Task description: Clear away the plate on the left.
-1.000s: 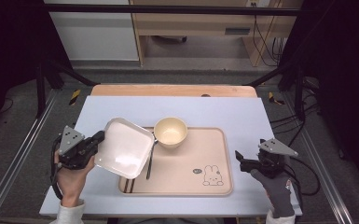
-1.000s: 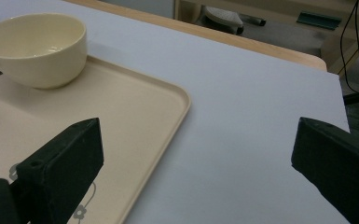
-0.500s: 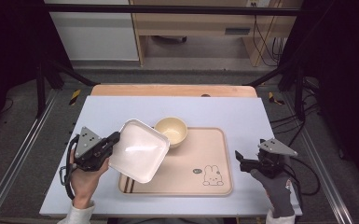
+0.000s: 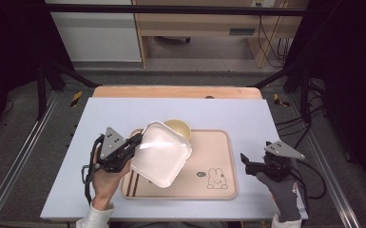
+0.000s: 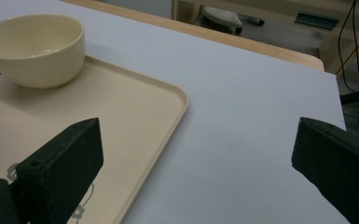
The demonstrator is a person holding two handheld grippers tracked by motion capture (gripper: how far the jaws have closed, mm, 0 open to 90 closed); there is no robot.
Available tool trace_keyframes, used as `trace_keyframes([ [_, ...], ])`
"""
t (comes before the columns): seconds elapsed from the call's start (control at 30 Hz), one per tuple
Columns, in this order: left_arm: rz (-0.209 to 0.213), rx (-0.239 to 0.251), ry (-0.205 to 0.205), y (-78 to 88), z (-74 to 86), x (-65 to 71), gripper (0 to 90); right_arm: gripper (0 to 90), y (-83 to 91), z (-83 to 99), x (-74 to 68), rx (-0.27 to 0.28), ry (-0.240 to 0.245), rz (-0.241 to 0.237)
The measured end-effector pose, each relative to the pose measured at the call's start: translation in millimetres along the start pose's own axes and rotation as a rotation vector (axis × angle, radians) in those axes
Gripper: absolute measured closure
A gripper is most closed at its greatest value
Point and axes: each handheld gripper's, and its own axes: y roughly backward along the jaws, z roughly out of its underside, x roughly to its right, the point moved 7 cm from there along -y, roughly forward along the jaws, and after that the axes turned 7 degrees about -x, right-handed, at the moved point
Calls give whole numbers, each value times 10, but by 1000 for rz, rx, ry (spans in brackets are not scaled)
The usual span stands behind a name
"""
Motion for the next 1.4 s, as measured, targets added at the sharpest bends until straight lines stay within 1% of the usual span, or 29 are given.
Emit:
trace_keyframes([
  [0.07,6,-3,-1,-60,0,49,888,23,5,0,-2,0,-3,-4],
  [0.1,6,-7,-6,-123,2,100,888,23,4,0,0,-1,-3,-2],
  [0.2,15,-14,-10,-183,11,154,888,23,1,1,2,0,1,-1],
  [0.33,31,-26,-3,-295,37,234,888,23,10,-2,-5,0,-7,-7],
  [0.43,43,-36,2,-386,52,295,888,23,12,-2,3,3,-7,-4],
  [0.47,50,-40,5,-419,56,323,888,23,11,-2,7,4,-3,-2],
  [0.77,88,-66,-6,-676,66,579,888,23,27,-7,16,8,-8,-2],
  [0.9,87,-86,-12,-780,100,646,889,23,40,-11,24,13,-11,-2],
  [1.03,89,-97,-8,-858,125,700,889,23,39,-11,21,12,-11,-4],
  [1.2,107,-129,-4,-1003,170,779,888,23,33,-8,22,10,-7,-1],
  [1.23,113,-131,2,-1030,174,797,888,23,35,-8,19,10,-10,-3],
  [1.33,114,-149,-3,-1086,196,821,888,23,43,-12,21,13,-12,-6],
  [1.4,121,-157,5,-1128,213,833,888,23,45,-12,27,15,-10,-5],
])
